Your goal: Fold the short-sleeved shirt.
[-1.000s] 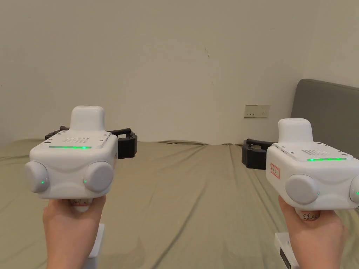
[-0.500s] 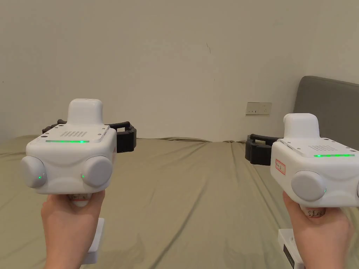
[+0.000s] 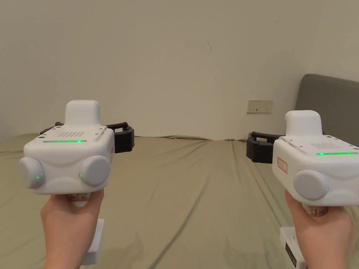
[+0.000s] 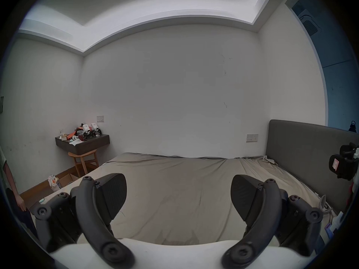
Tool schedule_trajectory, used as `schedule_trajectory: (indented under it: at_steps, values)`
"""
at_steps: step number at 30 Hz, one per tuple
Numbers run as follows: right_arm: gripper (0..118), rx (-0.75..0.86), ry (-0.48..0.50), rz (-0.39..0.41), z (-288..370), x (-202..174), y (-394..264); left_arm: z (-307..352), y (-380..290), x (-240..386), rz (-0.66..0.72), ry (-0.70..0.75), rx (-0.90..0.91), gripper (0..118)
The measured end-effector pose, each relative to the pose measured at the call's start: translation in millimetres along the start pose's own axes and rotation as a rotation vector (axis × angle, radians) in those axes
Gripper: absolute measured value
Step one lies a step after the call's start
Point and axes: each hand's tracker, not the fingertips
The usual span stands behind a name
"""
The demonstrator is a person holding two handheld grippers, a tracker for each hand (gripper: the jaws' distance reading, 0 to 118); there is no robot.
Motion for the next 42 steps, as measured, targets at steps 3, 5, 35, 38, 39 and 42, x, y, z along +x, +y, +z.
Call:
schedule_trajectory:
  at_steps: [3, 5, 35, 38, 39, 42]
  values:
    - [116, 0.000, 0.000, -0.003, -0.4, 0.9, 0.2, -0.7, 0.2, 0.2, -0.002, 0.001, 0.000, 115]
    - [116, -0.003, -0.001, -0.002, -0.3, 1.0, 0.4, 0.4, 0.2, 0.1, 0.002, 0.001, 0.005, 115]
    - [116, -0.011, 0.004, 0.004, 0.4, 2.9, -2.2, 2.9, -2.6, 6.4, -0.017, 0.013, -0.002, 115]
    - [116, -0.012, 0.011, -0.004, 0.2, 3.7, -3.0, 2.2, -3.1, 5.5, -0.015, 0.012, -0.007, 114]
    - [116, -0.013, 0.011, -0.004, 0.2, 3.2, -3.1, 2.2, -3.2, 5.1, -0.013, 0.013, -0.007, 114]
    - [116, -0.015, 0.008, -0.002, 0.5, 3.3, -3.8, 2.3, -3.4, 4.2, -0.010, 0.015, -0.010, 115]
